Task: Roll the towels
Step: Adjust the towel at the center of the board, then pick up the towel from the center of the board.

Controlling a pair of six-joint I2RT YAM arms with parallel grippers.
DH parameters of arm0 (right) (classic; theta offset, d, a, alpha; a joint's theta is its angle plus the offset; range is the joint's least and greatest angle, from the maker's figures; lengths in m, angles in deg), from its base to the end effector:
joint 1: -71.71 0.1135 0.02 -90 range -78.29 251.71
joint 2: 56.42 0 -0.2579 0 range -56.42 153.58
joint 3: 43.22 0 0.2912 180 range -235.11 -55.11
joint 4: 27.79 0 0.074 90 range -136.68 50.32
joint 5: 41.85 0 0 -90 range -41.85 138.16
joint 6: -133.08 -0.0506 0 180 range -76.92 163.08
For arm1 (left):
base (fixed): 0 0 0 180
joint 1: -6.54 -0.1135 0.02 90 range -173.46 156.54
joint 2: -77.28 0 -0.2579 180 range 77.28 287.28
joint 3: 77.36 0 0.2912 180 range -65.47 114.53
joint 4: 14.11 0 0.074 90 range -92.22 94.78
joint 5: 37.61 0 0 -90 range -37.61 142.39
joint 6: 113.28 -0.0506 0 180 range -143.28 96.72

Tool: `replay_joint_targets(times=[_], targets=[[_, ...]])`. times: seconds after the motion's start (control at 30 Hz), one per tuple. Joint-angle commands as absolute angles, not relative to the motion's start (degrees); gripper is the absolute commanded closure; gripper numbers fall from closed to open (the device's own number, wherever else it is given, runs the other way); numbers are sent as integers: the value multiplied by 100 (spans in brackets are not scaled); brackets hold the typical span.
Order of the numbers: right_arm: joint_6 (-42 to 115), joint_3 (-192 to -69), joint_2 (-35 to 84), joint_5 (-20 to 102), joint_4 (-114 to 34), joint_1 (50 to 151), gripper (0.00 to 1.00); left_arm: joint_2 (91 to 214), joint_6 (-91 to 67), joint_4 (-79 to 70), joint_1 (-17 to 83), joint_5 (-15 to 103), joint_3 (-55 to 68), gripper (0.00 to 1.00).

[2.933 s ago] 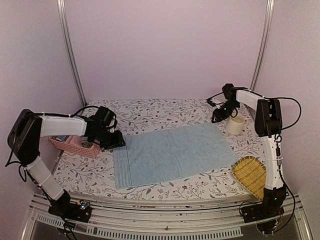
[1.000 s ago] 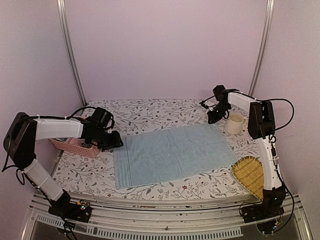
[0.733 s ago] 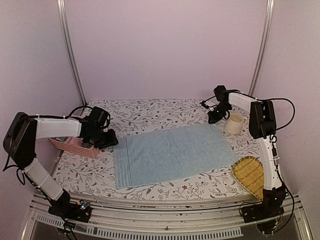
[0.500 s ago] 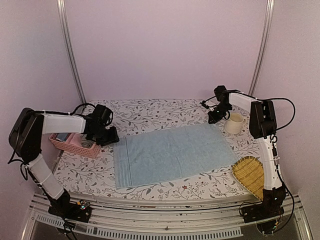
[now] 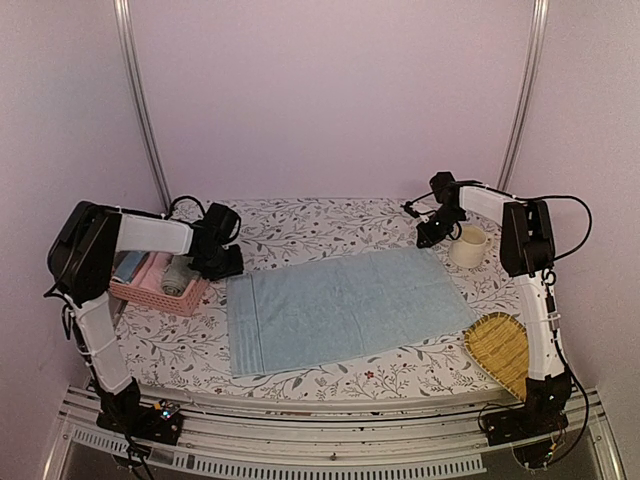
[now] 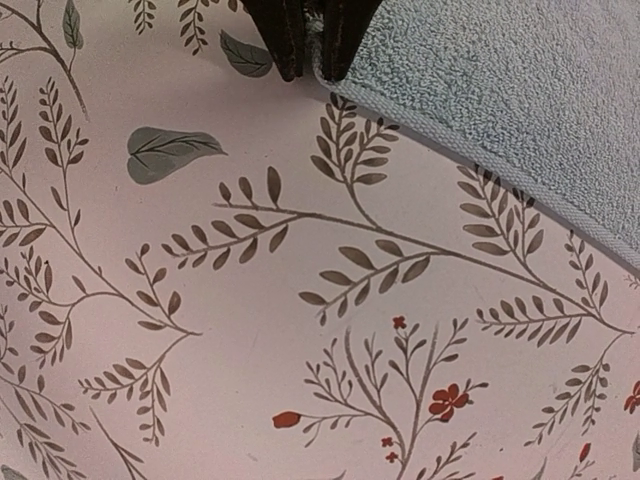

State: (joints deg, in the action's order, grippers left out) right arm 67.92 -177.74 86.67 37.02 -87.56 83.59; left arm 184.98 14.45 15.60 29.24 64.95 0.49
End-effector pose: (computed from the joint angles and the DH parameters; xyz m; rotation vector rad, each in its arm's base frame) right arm 0.5458 0.1248 0.1101 -0.9108 2.5822 0.2059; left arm 0.3857 -0.1494 0.1079 -0.4130 2.5413 -0.1076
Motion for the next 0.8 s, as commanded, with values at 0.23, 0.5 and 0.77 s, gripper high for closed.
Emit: replay_joint_targets(times=[0.23, 0.5, 0.77], targets=[[6812, -17571, 8552, 3559, -8930, 8349, 91, 18870, 1392, 1874, 2969, 6923, 284, 61], [6837, -17544, 8590, 3532, -8934, 8348, 91, 19334, 1338, 1915, 2986, 6889, 459, 67], [6839, -17535, 8597, 3532, -8935, 8344, 91, 19279, 1254, 1965, 3030, 6936, 558, 86]])
